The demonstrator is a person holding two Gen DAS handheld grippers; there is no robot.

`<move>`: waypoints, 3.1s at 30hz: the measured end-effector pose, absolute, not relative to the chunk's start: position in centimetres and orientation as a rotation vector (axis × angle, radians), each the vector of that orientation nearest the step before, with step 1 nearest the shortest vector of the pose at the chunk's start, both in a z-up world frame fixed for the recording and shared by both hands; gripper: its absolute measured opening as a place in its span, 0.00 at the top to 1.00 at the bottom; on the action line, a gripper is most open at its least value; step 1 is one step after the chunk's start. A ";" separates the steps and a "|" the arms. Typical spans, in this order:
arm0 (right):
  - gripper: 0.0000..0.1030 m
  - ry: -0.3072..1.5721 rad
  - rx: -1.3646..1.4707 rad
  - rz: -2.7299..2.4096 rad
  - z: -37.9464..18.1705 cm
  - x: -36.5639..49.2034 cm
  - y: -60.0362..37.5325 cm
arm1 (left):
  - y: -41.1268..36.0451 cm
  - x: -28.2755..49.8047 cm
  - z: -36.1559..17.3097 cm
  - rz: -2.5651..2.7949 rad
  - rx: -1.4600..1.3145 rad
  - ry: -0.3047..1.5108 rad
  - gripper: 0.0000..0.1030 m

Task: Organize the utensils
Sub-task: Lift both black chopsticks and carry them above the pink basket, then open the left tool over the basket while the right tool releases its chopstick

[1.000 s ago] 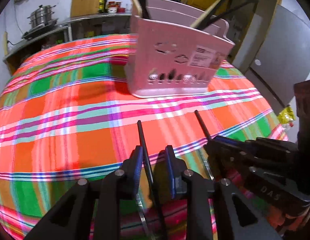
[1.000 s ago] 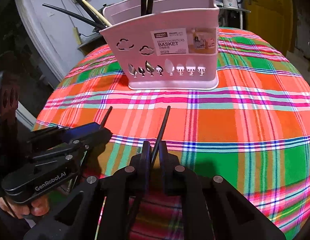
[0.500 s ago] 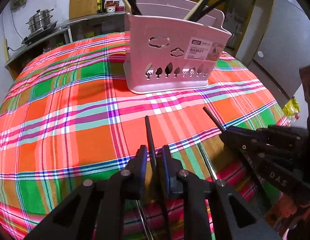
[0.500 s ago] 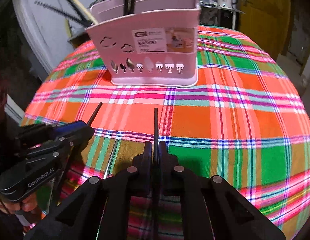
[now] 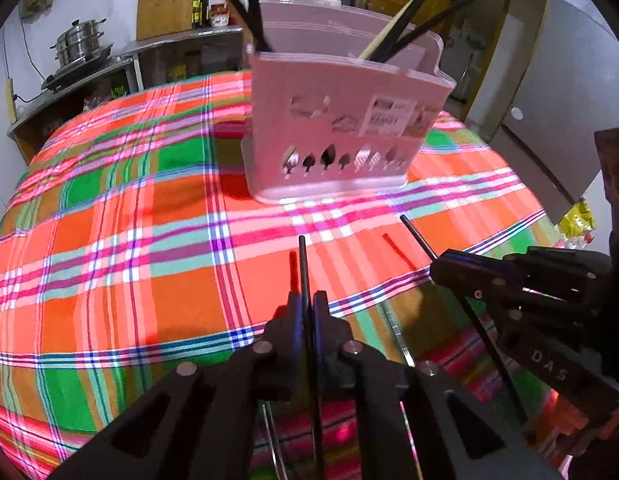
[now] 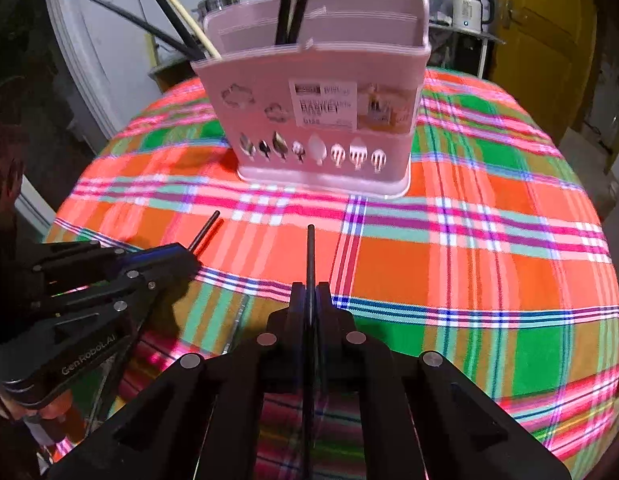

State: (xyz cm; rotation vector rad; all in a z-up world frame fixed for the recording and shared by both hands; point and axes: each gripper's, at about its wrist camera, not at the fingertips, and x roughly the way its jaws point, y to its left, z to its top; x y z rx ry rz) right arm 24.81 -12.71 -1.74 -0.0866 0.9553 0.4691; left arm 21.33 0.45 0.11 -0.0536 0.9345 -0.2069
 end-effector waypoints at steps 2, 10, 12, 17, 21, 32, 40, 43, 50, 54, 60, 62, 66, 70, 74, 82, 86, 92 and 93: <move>0.95 0.930 -0.072 0.481 -0.7 24.4 -13.1 | 0.5 21.0 1.3 -0.214 -0.055 0.911 0.94; 0.95 0.790 -0.027 0.502 4.8 22.7 -14.6 | 1.2 19.4 7.7 -0.240 -0.077 0.786 0.94; 0.95 0.752 -0.015 0.506 6.2 22.4 -14.8 | 1.3 19.1 9.3 -0.241 -0.071 0.752 0.95; 0.95 0.650 0.011 0.504 9.5 21.2 -15.6 | 1.5 18.3 12.5 -0.249 -0.064 0.681 0.95; 0.95 0.599 0.022 0.501 11.4 20.6 -16.0 | 1.6 17.9 14.1 -0.251 -0.061 0.641 0.95; 0.96 0.571 0.031 0.497 11.9 19.4 -16.3 | 1.9 17.2 14.2 -0.253 -0.063 0.631 0.95; 0.96 0.534 0.033 0.505 13.3 19.0 -16.1 | 2.1 17.4 15.3 -0.246 -0.066 0.640 0.95; 0.96 0.514 0.035 0.509 14.0 19.2 -15.8 | 2.4 17.4 16.0 -0.240 -0.069 0.628 0.95; 0.96 0.447 0.065 0.530 16.4 20.3 -15.1 | 3.4 18.1 19.5 -0.234 -0.098 0.561 0.95; 0.96 0.393 0.080 0.535 18.7 21.1 -14.6 | 3.6 18.8 21.8 -0.235 -0.105 0.513 0.95; 0.96 0.323 0.101 0.531 21.4 22.7 -14.1 | 3.5 20.3 24.4 -0.229 -0.104 0.450 0.95; 0.96 0.309 0.100 0.524 22.0 23.2 -13.9 | 3.6 21.2 24.8 -0.225 -0.108 0.439 0.95; 0.96 0.289 0.100 0.511 22.2 24.6 -13.2 | 3.8 22.8 24.8 -0.218 -0.110 0.422 0.95; 0.96 0.288 0.099 0.506 21.8 25.6 -12.9 | 4.0 24.3 23.7 -0.209 -0.114 0.413 0.95; 0.96 0.301 0.091 0.490 20.4 27.0 -12.3 | 4.2 25.5 21.9 -0.209 -0.127 0.424 0.95; 0.95 0.396 0.068 0.490 16.8 28.6 -11.8 | 3.8 27.1 18.0 -0.209 -0.114 0.495 0.95; 0.95 0.434 0.037 0.495 15.8 28.7 -11.2 | 4.2 26.7 17.4 -0.213 -0.133 0.494 0.92; 0.88 0.422 0.035 0.503 16.1 27.7 -11.7 | 4.8 25.0 18.5 -0.222 -0.147 0.455 0.72; 0.88 0.419 0.038 0.503 16.2 27.4 -12.0 | 4.9 24.6 18.7 -0.222 -0.151 0.450 0.72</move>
